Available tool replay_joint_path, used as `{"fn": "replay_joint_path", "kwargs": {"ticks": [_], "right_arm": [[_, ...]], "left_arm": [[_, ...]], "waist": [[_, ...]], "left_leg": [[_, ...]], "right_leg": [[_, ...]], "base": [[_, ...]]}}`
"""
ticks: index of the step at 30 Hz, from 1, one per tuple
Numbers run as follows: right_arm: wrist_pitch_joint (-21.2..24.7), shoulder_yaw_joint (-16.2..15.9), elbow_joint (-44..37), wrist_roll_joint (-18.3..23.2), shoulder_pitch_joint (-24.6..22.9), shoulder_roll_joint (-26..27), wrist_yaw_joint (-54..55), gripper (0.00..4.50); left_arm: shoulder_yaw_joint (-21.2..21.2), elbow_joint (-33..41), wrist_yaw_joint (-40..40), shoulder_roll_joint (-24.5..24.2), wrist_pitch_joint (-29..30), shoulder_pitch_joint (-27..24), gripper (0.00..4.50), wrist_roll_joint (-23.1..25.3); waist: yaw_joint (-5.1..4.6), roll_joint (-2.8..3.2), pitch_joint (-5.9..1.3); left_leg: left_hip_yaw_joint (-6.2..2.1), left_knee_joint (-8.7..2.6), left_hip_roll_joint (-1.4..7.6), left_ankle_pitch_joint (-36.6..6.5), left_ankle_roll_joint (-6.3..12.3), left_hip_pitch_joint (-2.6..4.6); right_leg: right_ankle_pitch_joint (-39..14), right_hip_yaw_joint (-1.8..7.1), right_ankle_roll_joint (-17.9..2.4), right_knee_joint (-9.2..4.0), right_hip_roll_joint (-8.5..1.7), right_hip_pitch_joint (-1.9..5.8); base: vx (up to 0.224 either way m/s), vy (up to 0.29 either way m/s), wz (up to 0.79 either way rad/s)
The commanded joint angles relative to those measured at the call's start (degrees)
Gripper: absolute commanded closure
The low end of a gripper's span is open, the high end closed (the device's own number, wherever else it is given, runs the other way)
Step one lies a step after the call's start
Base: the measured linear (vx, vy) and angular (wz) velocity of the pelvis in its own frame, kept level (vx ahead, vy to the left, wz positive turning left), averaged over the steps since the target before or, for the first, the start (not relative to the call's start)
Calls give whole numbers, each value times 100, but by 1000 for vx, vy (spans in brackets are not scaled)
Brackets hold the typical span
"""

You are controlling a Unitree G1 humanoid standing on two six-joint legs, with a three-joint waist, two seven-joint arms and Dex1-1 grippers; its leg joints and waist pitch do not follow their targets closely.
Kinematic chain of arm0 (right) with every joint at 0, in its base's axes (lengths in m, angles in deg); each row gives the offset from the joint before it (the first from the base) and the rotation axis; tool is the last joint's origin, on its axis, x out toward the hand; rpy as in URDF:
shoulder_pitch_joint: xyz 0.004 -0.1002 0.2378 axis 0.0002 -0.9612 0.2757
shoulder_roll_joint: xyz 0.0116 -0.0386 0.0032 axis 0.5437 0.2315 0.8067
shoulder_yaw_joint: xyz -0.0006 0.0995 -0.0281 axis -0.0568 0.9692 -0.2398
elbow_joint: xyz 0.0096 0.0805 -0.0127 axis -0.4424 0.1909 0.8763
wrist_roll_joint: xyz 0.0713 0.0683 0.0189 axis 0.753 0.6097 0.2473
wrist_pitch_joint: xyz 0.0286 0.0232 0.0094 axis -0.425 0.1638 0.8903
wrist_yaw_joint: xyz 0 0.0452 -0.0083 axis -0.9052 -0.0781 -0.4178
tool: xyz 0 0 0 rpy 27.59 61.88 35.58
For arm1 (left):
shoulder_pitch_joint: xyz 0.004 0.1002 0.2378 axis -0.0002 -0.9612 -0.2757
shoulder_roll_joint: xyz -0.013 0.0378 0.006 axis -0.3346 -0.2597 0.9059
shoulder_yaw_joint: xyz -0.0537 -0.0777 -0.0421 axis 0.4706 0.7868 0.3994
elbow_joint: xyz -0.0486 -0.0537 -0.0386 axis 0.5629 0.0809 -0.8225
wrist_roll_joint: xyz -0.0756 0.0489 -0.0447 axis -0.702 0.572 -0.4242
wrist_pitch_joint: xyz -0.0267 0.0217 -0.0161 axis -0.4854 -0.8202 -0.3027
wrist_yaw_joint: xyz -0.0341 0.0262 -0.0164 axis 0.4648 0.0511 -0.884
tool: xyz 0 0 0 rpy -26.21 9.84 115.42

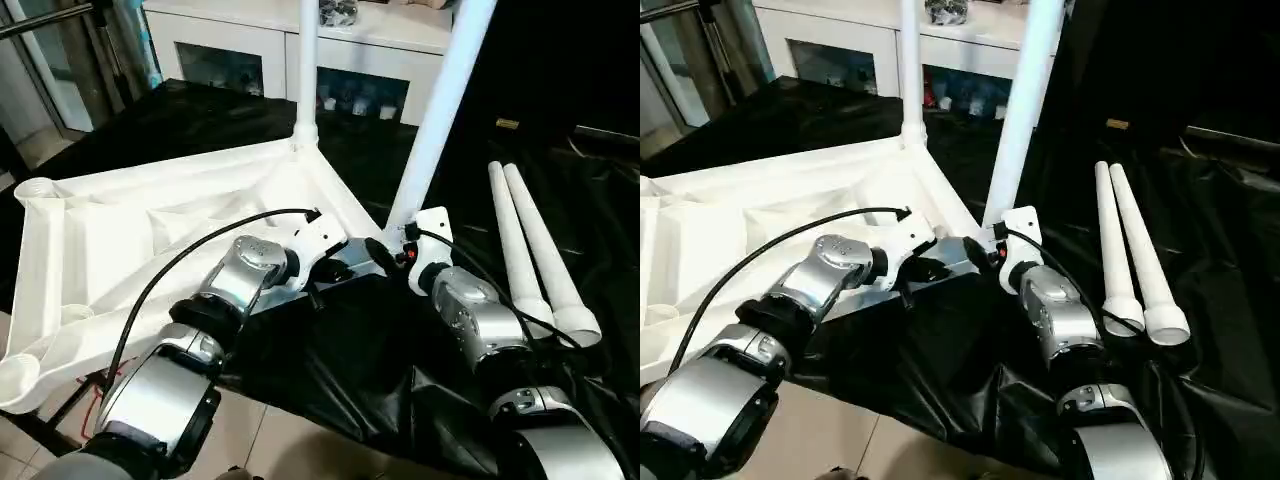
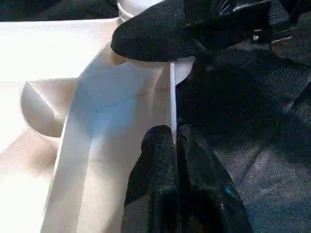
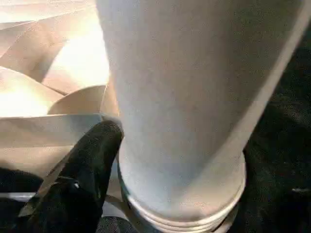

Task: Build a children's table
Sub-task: Rotate leg to tighten

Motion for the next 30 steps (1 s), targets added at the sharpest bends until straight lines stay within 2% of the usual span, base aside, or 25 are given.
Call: {"fn": "replay_joint_path", "kwargs": {"ticks": [1, 4, 8, 9, 11, 12, 14, 16, 18, 20, 24, 25, 26, 30], "right_arm": [[42, -426, 48, -35, -104, 50, -620, 60], [-47, -642, -335, -7, -338, -274, -1335, 60], [-19, -734, -807, 122, -618, -603, -2076, 60], [-11, -743, -862, 140, -648, -642, -2159, 60], [57, -786, -1150, 245, -797, -849, -2596, 60], [97, -823, -1365, 324, -896, -1013, -2890, 60], [184, -847, -1512, 404, -955, -1116, -3090, 60], [375, -906, -1822, 550, -1079, -1338, -3551, 92], [416, -927, -1870, 567, -1094, -1379, -3634, 96], [463, -941, -1917, 569, -1108, -1414, -3713, 129], [574, -954, -1987, 608, -1135, -1430, -3777, 140], [632, -964, -2039, 636, -1161, -1425, -3802, 166], [667, -978, -2072, 649, -1183, -1411, -3805, 171], [712, -945, -2034, 579, -1220, -1243, -3476, 178]], "left_arm": [[-10, 201, 307, 141, -398, 69, 450, -119], [-96, 463, 885, -51, -579, -161, 450, -236], [-210, 759, 1524, -257, -660, -376, 450, -346], [-223, 788, 1586, -281, -667, -397, 450, -354], [-266, 894, 1835, -393, -698, -478, 450, -379], [-274, 944, 2002, -470, -714, -518, 450, -409], [-273, 977, 2109, -518, -722, -541, 450, -416], [-271, 1046, 2367, -643, -722, -582, 450, -407], [-270, 1042, 2410, -669, -722, -579, 450, -402], [-265, 1057, 2460, -703, -700, -583, 450, -391], [-264, 1075, 2482, -743, -668, -585, 450, -366], [-257, 1061, 2476, -747, -666, -577, 450, -356], [-246, 1041, 2450, -740, -667, -567, 450, -346], [-155, 803, 1913, -599, -630, -430, 450, -253]], "waist": [[-6, -22, -417], [28, -49, -401], [28, -43, -406], [65, -42, -407], [76, -37, -405], [79, -11, -398], [94, -19, -391], [111, -29, -384], [117, -22, -382], [115, -29, -390], [117, -31, -397], [116, -40, -396], [121, -34, -398], [130, -36, -384]], "left_leg": [[-143, -386, 293, -1030, 327, 74], [-143, -383, 294, -1019, 419, 56], [-137, -390, 314, -933, 445, 60], [-141, -391, 328, -919, 463, 69], [-135, -396, 338, -933, 490, 62], [-134, -402, 349, -970, 475, 69], [-125, -403, 348, -1050, 446, 80], [-127, -404, 342, -1125, 397, 81], [-125, -400, 342, -1144, 391, 72], [-133, -403, 338, -1100, 353, 69], [-136, -400, 336, -1034, 339, 72], [-136, -401, 334, -1019, 346, 66], [-134, -400, 338, -1005, 352, 72], [-138, -405, 334, -1080, 317, 84]], "right_leg": [[-1344, 301, -1209, -425, -539, 292], [-1491, 301, -1129, -449, -556, 314], [-1401, 303, -1176, -425, -546, 294], [-1372, 306, -1174, -424, -545, 306], [-1306, 305, -1200, -407, -538, 307], [-1315, 299, -1217, -411, -531, 291], [-1401, 296, -1216, -422, -523, 282], [-1632, 295, -1158, -447, -536, 287], [-1727, 298, -1112, -453, -533, 274], [-1760, 292, -1089, -451, -538, 268], [-1659, 296, -1110, -441, -539, 267], [-1633, 294, -1111, -436, -532, 271], [-1603, 294, -1117, -432, -535, 267], [-1766, 293, -1080, -457, -543, 252]], "base": [[0, 0, 0], [0, 0, 0], [0, 0, 0], [0, 0, 0], [0, 0, 0], [0, 0, 0], [0, 0, 0], [0, 0, 0], [0, 0, 0], [0, 0, 0], [0, 0, 0], [0, 0, 0], [0, 0, 0], [0, 0, 0]]}}
